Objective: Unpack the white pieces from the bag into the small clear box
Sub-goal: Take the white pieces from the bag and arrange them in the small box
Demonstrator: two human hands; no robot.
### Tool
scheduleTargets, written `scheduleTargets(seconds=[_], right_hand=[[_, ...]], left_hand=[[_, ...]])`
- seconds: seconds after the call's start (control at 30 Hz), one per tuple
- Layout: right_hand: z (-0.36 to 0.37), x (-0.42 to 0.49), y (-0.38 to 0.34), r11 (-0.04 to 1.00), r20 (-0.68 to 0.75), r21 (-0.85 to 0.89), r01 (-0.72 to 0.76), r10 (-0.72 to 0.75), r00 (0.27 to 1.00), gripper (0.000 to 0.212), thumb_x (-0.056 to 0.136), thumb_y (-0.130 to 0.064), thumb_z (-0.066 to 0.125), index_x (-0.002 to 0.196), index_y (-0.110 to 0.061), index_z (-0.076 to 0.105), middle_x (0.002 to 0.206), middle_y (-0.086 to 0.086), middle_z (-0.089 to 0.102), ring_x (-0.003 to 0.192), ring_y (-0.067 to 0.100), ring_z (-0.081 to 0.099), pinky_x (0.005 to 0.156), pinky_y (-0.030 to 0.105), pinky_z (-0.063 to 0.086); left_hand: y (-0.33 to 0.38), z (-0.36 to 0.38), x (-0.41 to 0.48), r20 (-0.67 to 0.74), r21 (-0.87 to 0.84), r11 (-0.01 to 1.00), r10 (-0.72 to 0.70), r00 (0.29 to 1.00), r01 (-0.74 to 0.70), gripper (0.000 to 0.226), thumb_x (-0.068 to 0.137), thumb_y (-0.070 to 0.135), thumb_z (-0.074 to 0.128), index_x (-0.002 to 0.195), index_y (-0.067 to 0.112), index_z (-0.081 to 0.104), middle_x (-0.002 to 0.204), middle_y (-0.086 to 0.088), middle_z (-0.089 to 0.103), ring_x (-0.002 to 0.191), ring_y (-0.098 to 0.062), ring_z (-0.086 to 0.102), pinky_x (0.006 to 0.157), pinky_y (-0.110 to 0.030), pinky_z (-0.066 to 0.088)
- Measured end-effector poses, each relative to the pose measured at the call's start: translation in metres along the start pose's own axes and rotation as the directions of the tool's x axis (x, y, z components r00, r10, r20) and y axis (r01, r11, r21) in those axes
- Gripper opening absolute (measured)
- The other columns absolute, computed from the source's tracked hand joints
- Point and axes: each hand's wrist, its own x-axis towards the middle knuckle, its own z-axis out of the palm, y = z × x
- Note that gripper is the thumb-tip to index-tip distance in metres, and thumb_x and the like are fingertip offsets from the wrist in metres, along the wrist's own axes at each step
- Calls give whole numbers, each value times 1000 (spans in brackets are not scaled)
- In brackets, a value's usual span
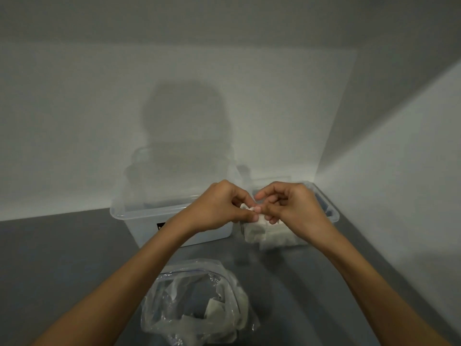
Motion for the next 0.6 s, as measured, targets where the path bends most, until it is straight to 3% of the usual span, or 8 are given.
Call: scheduleTargets(seconds=[0.13,0.2,0.27,0.43,0.5,0.6], right_hand=[[-42,22,12,998,-11,-62,23,-24,1000,13,78,-11,77,86,-21,74,65,8,69,54,15,63,59,31,57],[-68,38,18,993,-7,-115,33,-34,999,14,81,-11,74,92,-19,75,66,10,70,57,17,66,63,30,58],[-92,55,25,977,29,-207,47,-42,999,14,84,-8,70,96,-15,74,67,8,71,58,13,67,63,20,56],[-123,97,57,865,168,-493,96,-13,986,16,87,1,63,96,-7,75,69,1,69,55,3,65,61,10,53],[-126,110,78,814,220,-570,109,23,975,18,88,2,59,93,-6,75,69,-2,66,53,2,61,66,16,54],[-122,129,110,783,244,-612,113,52,968,21,89,-2,55,95,-7,74,92,4,72,72,9,61,75,20,48]], left_hand=[[7,1,28,-5,-108,994,-4,1000,3,16,86,24,70,100,18,74,75,-7,70,67,-14,63,66,-24,56],[8,-1,47,-37,-115,993,-28,999,23,21,90,17,64,111,19,66,80,-6,70,67,-8,63,63,-19,53],[11,-2,67,-52,-104,992,-81,995,76,26,91,16,62,115,20,56,86,-5,73,71,-9,65,63,-17,53],[8,12,119,-84,-44,989,-146,986,143,9,87,17,67,94,12,66,81,-8,73,68,-8,64,61,-18,49],[0,25,141,-78,27,989,-143,987,145,10,85,19,70,92,12,72,79,-1,71,65,0,60,60,-11,43],[-15,51,171,-47,124,975,-178,983,183,13,83,18,72,94,11,76,88,0,72,75,-4,61,70,-14,43]])
